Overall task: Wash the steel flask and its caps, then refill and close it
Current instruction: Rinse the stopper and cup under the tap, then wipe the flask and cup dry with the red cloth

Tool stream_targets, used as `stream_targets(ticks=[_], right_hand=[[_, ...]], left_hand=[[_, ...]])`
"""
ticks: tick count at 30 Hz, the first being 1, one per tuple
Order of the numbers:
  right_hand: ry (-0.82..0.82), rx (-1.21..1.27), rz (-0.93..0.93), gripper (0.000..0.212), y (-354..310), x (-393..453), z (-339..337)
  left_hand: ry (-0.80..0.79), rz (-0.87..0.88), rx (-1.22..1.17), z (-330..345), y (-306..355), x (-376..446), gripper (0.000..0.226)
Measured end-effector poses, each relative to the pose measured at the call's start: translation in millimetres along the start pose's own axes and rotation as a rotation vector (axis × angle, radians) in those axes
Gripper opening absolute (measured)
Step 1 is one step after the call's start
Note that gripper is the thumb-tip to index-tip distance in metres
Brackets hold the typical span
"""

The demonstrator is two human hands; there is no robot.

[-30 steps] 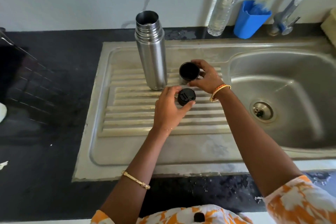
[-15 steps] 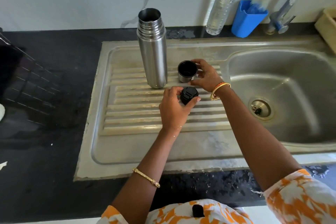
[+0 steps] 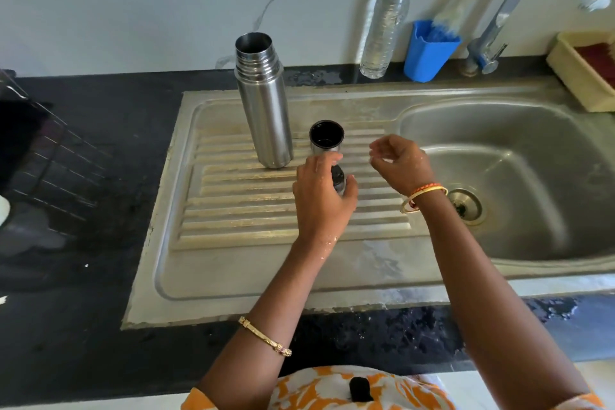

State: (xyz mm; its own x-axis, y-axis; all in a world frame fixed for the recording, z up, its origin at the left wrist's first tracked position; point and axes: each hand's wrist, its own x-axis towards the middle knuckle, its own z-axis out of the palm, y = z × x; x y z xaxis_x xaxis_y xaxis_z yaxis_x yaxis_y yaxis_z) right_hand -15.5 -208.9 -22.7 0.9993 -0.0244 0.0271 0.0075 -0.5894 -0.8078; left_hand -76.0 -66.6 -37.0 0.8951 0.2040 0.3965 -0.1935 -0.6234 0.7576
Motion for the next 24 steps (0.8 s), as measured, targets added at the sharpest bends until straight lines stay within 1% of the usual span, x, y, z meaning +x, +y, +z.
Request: stream_targets(ticks=[2, 4, 6, 8, 9, 10, 13, 14, 15, 16, 17, 18, 19, 20, 21, 22, 23, 24], right_hand=[[0.0, -0.064, -0.007, 0.017, 3, -12, -15], [-0.019, -0.136, -0.006, 0.018, 8, -21, -30], [-0.031, -0.186, 0.013, 0.017, 15, -28, -47], [0.002, -0.245, 0.016, 0.012, 23, -31, -63], [0.037, -0.274, 0.027, 0.007, 29, -31, -71], [0.08, -0.29, 0.042, 0.001, 35, -31, -79], [0.243, -0.261, 0.083, 0.017, 51, -33, -98], [0.282, -0.261, 0.098, 0.02, 57, -33, -104], [0.281, -0.278, 0.132, 0.022, 64, -33, -107], [0.24, -0.308, 0.182, 0.021, 72, -30, -110], [0.139, -0.348, 0.258, 0.019, 83, -27, -113], [-0.016, -0.394, 0.34, 0.019, 91, -24, -114], [-0.185, -0.431, 0.402, 0.033, 98, -22, -118], [-0.315, -0.45, 0.457, 0.054, 101, -18, -121], [-0.353, -0.427, 0.478, 0.068, 103, -14, -124], [-0.33, -0.384, 0.477, 0.07, 102, -9, -127], [-0.275, -0.335, 0.459, 0.065, 100, -1, -130], [-0.224, -0.306, 0.435, 0.058, 95, 7, -133]], left_hand=[[-0.042, 0.028, -0.042, 5, 9, -1, 0.028], [-0.145, 0.018, -0.063, 12, 18, -1, 0.024], [-0.335, -0.025, -0.06, 22, 30, 0, 0.026], [-0.519, -0.06, 0.01, 33, 42, 1, 0.032], [-0.585, -0.071, 0.048, 41, 50, 1, 0.034], [-0.614, -0.081, 0.065, 49, 57, 2, 0.034], [-0.545, -0.106, 0.008, 72, 73, 4, 0.031], [-0.527, -0.106, 0.005, 81, 77, 5, 0.033], [-0.533, -0.105, 0.015, 89, 81, 6, 0.035], [-0.556, -0.105, 0.028, 97, 86, 7, 0.036], [-0.599, -0.111, 0.046, 106, 89, 9, 0.038], [-0.656, -0.105, 0.093, 115, 91, 10, 0.04], [-0.724, -0.09, 0.182, 123, 94, 13, 0.045], [-0.798, -0.072, 0.29, 129, 96, 16, 0.052], [-0.87, -0.067, 0.371, 134, 97, 21, 0.058], [-0.903, -0.063, 0.415, 138, 97, 27, 0.061], [-0.891, -0.06, 0.425, 141, 97, 35, 0.059], [-0.841, -0.051, 0.407, 144, 97, 44, 0.051]])
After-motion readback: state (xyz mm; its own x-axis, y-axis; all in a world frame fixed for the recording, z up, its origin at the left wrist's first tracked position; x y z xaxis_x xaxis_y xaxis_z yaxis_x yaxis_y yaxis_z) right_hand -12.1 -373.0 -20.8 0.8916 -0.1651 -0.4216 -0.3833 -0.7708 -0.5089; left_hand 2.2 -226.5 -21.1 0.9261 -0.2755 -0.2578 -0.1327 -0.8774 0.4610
